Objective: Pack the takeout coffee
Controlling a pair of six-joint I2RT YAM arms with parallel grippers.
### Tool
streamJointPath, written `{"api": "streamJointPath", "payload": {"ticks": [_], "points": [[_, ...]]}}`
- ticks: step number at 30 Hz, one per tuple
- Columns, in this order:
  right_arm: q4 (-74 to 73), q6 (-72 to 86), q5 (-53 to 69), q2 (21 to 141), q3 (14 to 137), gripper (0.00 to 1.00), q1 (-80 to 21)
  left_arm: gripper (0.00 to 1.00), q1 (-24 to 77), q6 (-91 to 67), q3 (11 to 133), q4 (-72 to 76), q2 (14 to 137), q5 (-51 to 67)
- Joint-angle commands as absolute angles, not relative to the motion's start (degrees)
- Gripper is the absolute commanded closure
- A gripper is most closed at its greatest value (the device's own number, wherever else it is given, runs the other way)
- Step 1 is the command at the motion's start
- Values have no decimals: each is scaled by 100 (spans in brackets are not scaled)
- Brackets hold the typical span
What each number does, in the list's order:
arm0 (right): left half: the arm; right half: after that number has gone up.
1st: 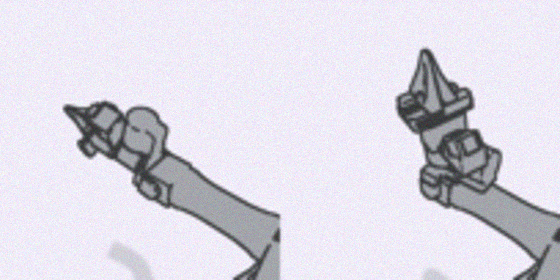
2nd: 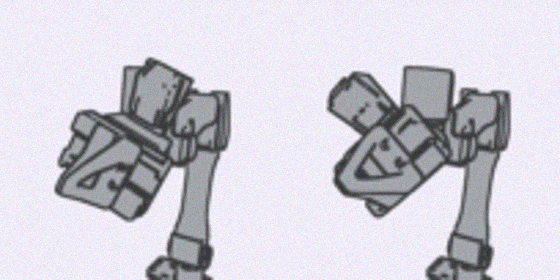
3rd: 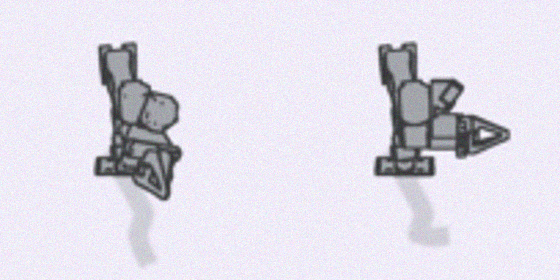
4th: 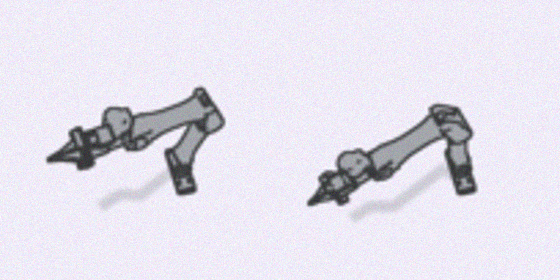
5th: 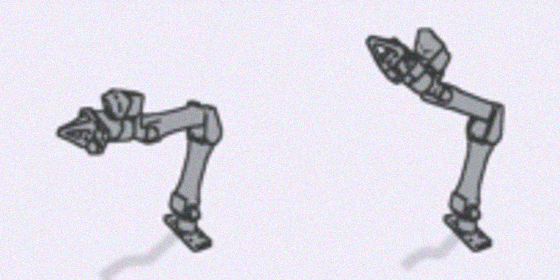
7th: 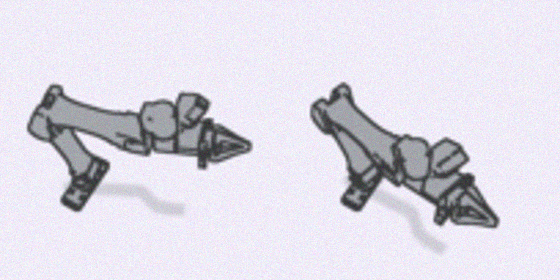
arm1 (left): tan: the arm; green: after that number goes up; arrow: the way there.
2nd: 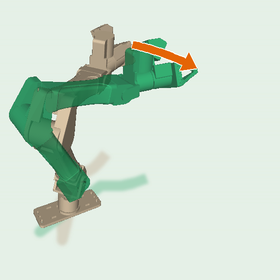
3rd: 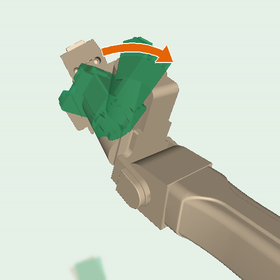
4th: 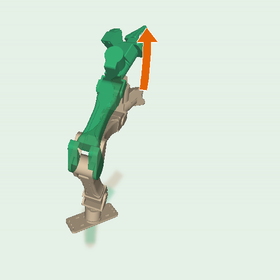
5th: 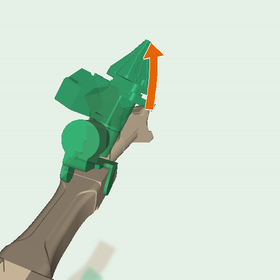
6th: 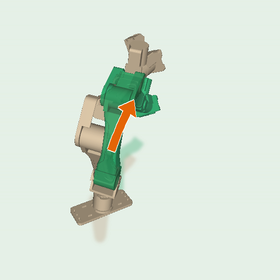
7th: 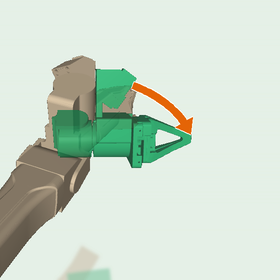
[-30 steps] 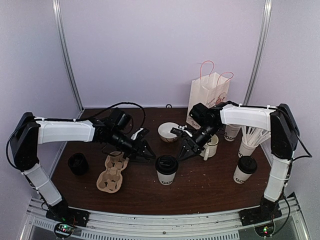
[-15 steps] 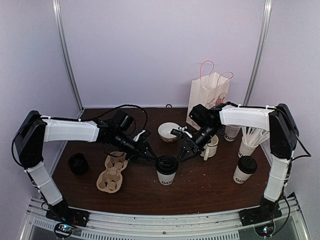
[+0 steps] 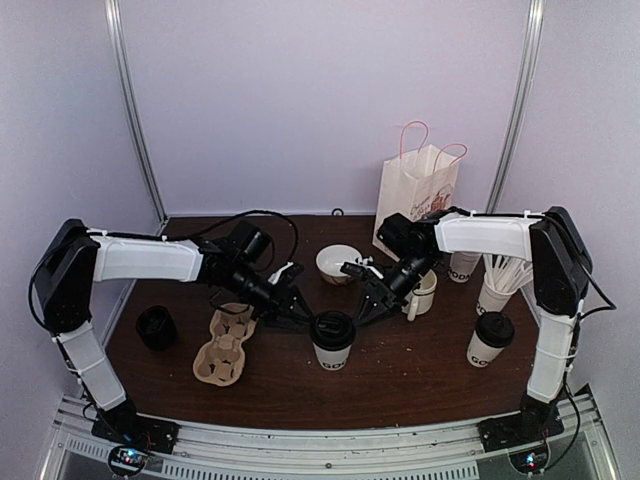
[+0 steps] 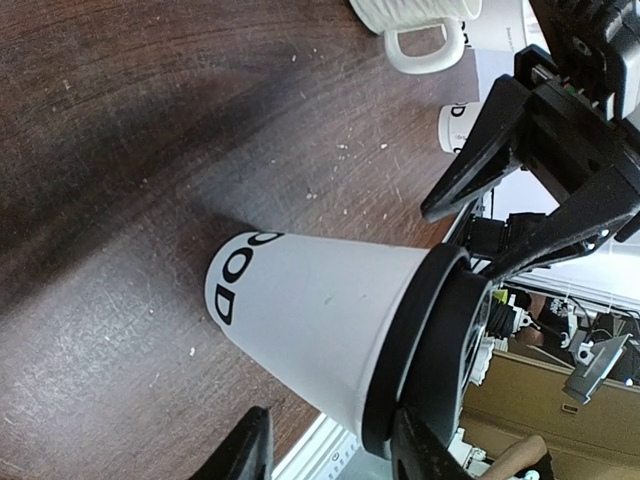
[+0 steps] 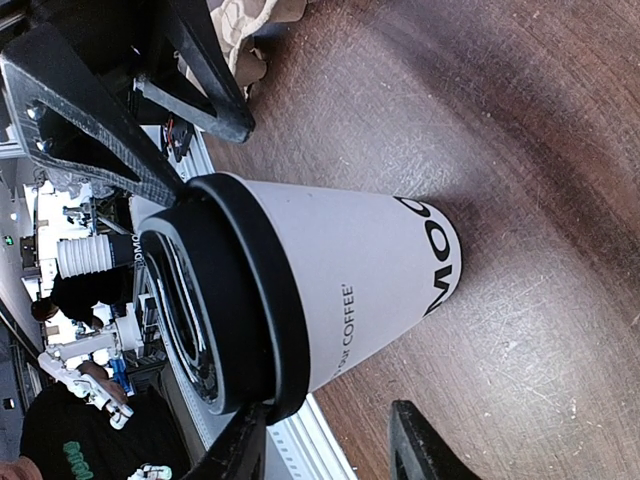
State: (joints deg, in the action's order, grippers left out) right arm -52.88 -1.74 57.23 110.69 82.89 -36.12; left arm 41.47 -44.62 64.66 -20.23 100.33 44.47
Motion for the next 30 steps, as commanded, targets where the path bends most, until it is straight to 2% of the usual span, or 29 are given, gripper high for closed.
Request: {"api": "streamJointPath", "payload": {"ticks": [1,12,22,27,30], "points": [[-5428,-288,5684,11125,8401,58,-3590,59,4174,-4153,6652,-2414,10181,4253],[-5467,-397,5893,11064,8257,47,-3627,60,4175,-4113,6627,-2463,10213,4179],[-5555,-331,5969,11509,8449,44,-3702,61,4179,-4088,6709,-2456,10278,4244],[-5578,-202,5261,11712,8391,44,-3709,62,4201,-3932,6704,-2514,10386,4205],[-5700,-185,4546,11848,8368,45,-3705,66,4200,-3690,6501,-2938,10561,3750]]}}
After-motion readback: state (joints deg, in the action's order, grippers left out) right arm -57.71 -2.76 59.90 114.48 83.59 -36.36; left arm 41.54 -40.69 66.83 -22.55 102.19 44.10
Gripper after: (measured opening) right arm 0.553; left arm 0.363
